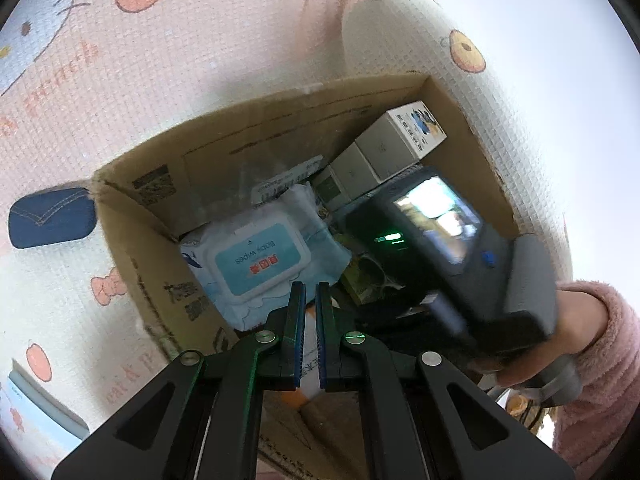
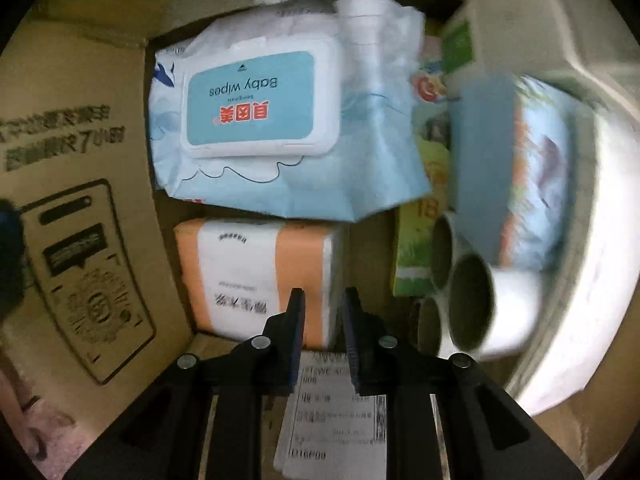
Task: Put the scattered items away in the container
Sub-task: 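Lower the tissue pack into the box and open the right gripper, then withdraw the right gripper from the box toward the light blue case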
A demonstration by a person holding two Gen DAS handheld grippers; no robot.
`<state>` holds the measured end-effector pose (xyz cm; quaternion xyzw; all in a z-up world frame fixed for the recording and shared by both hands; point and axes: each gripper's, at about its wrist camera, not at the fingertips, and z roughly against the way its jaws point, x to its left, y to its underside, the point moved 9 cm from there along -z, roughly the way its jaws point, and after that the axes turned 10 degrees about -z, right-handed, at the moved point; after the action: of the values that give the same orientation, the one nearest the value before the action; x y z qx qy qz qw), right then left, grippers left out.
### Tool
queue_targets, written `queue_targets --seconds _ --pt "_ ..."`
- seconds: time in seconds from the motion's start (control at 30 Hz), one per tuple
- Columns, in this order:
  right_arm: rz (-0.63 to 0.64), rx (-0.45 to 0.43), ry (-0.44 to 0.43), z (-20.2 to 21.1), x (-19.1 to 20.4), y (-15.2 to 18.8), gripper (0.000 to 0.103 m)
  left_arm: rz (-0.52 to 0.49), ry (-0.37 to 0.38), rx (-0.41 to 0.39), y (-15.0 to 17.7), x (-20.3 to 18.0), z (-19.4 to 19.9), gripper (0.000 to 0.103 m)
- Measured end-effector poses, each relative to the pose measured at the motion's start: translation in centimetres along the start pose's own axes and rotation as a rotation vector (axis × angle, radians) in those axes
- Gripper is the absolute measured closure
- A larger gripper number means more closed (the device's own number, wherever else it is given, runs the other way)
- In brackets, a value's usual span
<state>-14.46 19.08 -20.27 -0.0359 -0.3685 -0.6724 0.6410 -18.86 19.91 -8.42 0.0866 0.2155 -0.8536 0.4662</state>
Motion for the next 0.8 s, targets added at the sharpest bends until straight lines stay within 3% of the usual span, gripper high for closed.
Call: queue_targets --seconds 0.13,0.2,0.27,0.33,0.37,0.4,0.43,0.47,0.5,0.63,0.73,0.8 --pt "-0.021 -0.113 -0.028 3.1 0.0 0.1 0.087 -0.010 -0.040 -0.021 -0.2 0.5 0.9 0.095" --pt "-0.027 -0.214 -0.012 5.4 0.0 0.4 0.087 -0.032 -0.075 -0.054 -0.2 0.5 1.8 0.090" --pt "-0.027 -0.330 0.018 7.8 0.2 0.9 0.087 -0.060 -0.116 -0.088 0.0 0.6 2.9 0.067" --pt "-0.028 -0.426 0.037 9.8 0.6 1.6 0.086 -0.068 -0.126 -0.109 0.2 0.4 3.5 0.063" --pt "-0.031 -0.463 0.039 10.7 0.8 2.0 0.081 -0.066 -0.120 -0.106 0.6 0.4 3.8 0.063" --pt "-0.037 -0.501 0.027 11.5 0.6 2.9 0.068 -0.062 -0.116 -0.103 0.9 0.3 3.9 0.063" --pt "-0.046 -0.525 0.007 12.2 0.8 3.4 0.059 -0.058 -0.114 -0.102 1.2 0.4 4.1 0.063" --pt "-0.055 -0.542 -0.009 12.8 0.9 3.8 0.043 -0.055 -0.118 -0.109 1.6 0.3 4.5 0.063" --pt "-0.061 -0.565 -0.019 13.3 1.1 4.6 0.040 -0.056 -0.123 -0.114 2.0 0.4 5.0 0.063" --pt "-0.094 -0.624 0.003 14.4 2.7 7.9 0.040 -0.058 -0.144 -0.148 3.3 -0.3 6.1 0.063" --pt "-0.122 -0.649 -0.037 14.1 2.6 9.5 0.040 -0.042 -0.133 -0.175 5.3 -0.3 7.5 0.054" --pt "-0.142 -0.677 -0.068 13.8 3.3 10.6 0.040 -0.024 -0.117 -0.172 6.9 0.0 8.1 0.054"
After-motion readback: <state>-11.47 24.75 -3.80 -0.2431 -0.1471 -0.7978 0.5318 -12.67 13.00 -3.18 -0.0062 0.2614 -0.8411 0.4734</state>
